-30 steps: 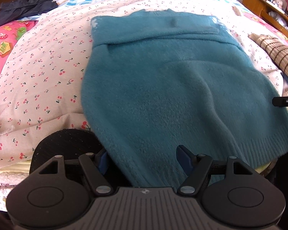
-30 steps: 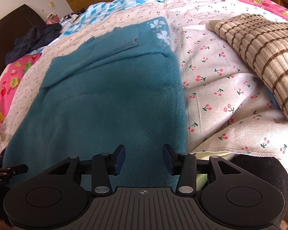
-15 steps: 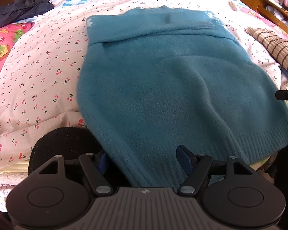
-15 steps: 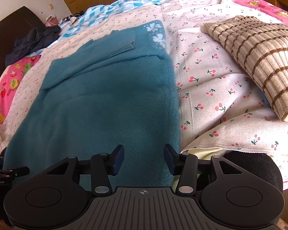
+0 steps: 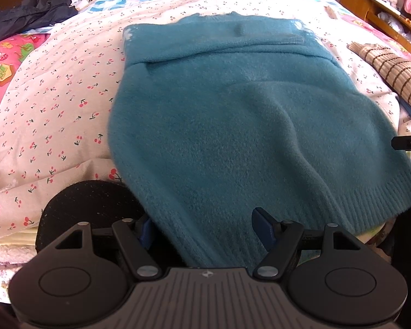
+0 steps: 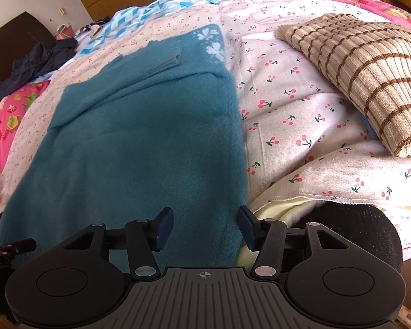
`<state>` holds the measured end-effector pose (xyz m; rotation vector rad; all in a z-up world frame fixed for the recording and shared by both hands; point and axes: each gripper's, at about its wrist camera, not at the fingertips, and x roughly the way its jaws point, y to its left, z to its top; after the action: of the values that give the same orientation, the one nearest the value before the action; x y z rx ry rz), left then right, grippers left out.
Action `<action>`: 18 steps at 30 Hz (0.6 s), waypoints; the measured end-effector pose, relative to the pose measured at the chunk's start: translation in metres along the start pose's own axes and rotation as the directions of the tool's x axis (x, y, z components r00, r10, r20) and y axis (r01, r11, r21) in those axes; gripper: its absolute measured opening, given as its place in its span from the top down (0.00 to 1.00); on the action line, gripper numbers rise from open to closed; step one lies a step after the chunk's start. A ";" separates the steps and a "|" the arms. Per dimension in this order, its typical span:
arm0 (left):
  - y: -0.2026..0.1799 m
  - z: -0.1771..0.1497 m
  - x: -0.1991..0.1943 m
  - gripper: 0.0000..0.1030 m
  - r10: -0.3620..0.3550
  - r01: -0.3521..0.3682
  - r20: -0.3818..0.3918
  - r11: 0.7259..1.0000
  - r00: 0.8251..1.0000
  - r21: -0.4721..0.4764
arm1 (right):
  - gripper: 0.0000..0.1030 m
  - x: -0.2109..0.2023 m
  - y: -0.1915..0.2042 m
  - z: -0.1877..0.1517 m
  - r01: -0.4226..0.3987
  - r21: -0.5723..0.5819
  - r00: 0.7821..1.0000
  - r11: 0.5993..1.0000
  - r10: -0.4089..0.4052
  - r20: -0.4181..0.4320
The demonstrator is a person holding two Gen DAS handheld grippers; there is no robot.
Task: Fold small clothes
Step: 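Move both tools to the sweater hem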
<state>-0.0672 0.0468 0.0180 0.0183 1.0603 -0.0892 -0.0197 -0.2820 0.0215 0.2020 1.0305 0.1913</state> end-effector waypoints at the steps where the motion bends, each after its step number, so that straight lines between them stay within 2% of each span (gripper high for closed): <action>1: 0.001 0.000 0.000 0.27 -0.005 0.005 0.001 1.000 1.000 -0.004 | 0.49 0.001 0.001 0.000 0.008 -0.006 1.000 1.000 -0.008 -0.010; 7: 0.002 -0.001 0.000 0.26 -0.019 0.019 0.006 1.000 1.000 -0.007 | 0.48 0.010 0.003 0.000 0.022 -0.009 0.996 1.000 -0.023 -0.085; 18: 0.002 -0.001 0.001 0.24 -0.040 0.040 0.001 0.999 0.999 0.005 | 0.46 0.014 0.014 -0.005 0.022 -0.029 0.992 0.999 -0.025 -0.122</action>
<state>-0.0674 0.0490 0.0167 0.0016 1.0599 -0.1279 -0.0176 -0.2650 0.0115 0.1547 1.1512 0.1983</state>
